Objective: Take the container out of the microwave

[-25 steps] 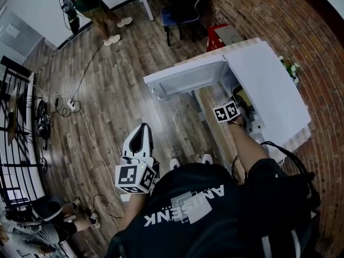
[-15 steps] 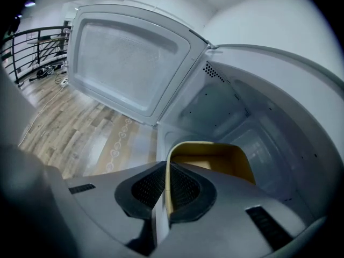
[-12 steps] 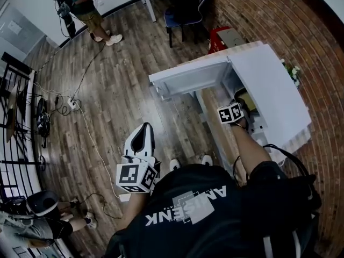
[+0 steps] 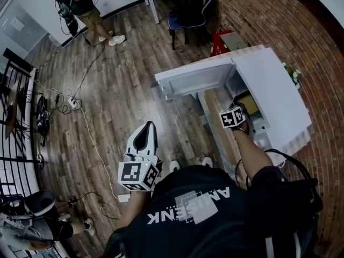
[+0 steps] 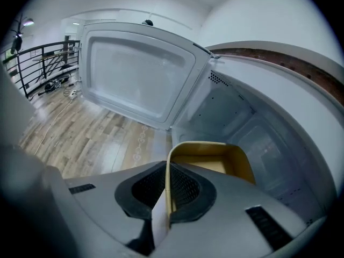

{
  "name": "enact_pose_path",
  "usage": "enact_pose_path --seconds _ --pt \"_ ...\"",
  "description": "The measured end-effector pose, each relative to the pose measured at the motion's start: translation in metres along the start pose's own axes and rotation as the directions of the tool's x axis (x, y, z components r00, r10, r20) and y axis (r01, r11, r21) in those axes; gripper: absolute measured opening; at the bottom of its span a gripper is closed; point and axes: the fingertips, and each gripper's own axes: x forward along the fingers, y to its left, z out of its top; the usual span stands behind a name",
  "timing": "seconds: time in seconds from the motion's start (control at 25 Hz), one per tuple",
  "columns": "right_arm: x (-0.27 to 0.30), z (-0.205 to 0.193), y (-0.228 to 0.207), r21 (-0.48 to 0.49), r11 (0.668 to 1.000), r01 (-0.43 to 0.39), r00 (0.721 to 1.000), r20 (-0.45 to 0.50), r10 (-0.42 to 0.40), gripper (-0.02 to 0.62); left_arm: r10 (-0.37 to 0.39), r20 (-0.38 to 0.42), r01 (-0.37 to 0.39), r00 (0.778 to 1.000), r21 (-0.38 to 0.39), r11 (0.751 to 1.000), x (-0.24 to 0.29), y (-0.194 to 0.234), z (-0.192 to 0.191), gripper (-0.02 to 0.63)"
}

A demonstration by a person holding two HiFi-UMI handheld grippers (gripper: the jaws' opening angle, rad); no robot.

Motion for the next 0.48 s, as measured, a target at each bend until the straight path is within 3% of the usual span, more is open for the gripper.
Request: enact_pose_path --seconds 0.48 --pt "-0.036 0.013 0.049 0.035 0.995 -0.092 0.995 0.050 0.090 0.049 -0.061 0.018 0.061 0.998 0.001 0.998 -0.012 0.015 0.000 0.012"
